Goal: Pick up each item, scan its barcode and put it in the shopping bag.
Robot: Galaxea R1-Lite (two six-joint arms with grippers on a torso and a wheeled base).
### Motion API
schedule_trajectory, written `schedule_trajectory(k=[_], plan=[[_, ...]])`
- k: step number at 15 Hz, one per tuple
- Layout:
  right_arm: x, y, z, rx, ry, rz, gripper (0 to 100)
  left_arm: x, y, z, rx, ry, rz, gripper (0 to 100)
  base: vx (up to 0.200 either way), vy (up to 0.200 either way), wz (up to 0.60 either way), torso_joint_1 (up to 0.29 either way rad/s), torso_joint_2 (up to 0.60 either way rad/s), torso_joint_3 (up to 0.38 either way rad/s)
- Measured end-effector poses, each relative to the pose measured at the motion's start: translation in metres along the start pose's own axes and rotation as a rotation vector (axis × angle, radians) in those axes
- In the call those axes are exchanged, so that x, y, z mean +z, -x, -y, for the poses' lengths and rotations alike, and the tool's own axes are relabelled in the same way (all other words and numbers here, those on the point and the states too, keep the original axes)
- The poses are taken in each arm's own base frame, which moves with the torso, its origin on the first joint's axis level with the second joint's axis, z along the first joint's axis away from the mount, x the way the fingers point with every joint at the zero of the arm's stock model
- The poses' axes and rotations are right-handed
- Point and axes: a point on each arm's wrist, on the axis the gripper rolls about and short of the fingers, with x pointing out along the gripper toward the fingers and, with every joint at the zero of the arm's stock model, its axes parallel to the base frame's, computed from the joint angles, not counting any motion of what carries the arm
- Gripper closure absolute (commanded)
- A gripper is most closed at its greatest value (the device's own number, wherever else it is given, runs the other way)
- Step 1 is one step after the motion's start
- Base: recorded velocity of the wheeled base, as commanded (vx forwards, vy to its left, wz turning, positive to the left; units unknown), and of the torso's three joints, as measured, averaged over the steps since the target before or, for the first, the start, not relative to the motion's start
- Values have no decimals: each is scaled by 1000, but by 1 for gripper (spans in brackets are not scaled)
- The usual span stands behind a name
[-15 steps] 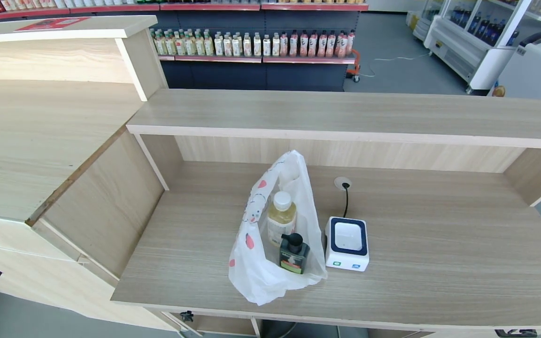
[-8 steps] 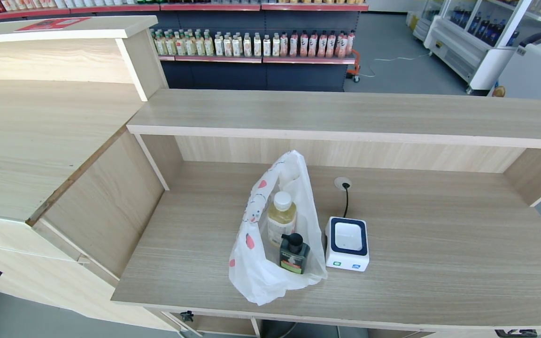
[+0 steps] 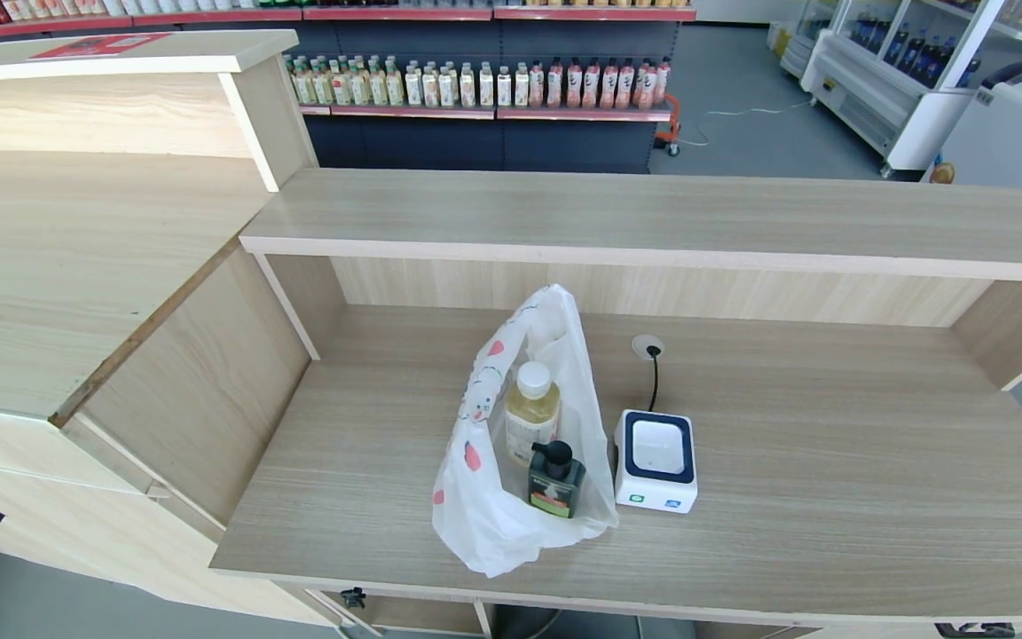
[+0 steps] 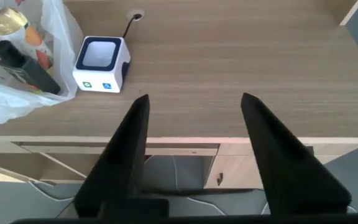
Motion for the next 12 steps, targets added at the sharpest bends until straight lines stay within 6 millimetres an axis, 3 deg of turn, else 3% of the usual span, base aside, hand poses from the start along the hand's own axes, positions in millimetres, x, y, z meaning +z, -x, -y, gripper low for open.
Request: schedule_trajectory(k=[9,12], plan=[[0,0,0,0,-2,-1,100,0,0,0,0,-3,0,0,0,-200,0,3,-1,1],[0,0,0,0,-2,-1,100,0,0,0,1,-2,0,0,0,0,0,0,0,0]])
